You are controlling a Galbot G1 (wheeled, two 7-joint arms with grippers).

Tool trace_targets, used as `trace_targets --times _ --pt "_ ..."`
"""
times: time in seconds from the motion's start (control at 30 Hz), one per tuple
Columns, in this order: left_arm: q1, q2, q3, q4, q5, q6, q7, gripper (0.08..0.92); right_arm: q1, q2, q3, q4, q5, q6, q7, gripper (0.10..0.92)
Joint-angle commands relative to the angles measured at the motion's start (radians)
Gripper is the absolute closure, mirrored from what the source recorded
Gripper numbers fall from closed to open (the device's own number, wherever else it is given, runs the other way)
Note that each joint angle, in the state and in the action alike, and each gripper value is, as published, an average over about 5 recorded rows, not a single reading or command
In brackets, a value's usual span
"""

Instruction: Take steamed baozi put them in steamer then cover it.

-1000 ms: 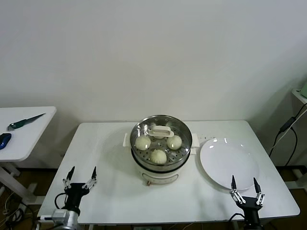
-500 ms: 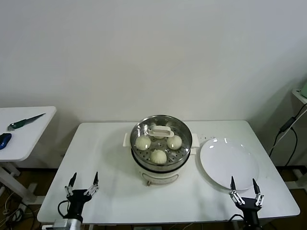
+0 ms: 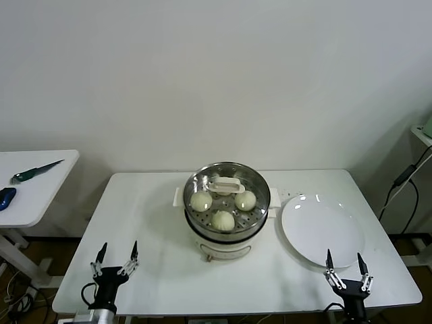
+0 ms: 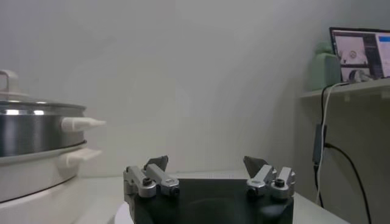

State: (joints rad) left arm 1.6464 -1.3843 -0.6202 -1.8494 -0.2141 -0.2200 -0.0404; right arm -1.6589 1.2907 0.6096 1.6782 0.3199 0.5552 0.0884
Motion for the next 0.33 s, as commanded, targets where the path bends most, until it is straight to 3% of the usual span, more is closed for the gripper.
trace_targets --times 0.03,0.33 --pt "0.005 -0.001 0.002 0.006 -0.003 -0.012 0.001 0.177 -0.002 -0.002 0.001 0.007 0.004 -0.001 0.006 0.203" --pt "0.003 -0.002 0.001 -0.001 -0.003 -0.006 0.000 0.177 -0.003 0.000 0.000 0.008 0.004 0.000 0.007 0.203"
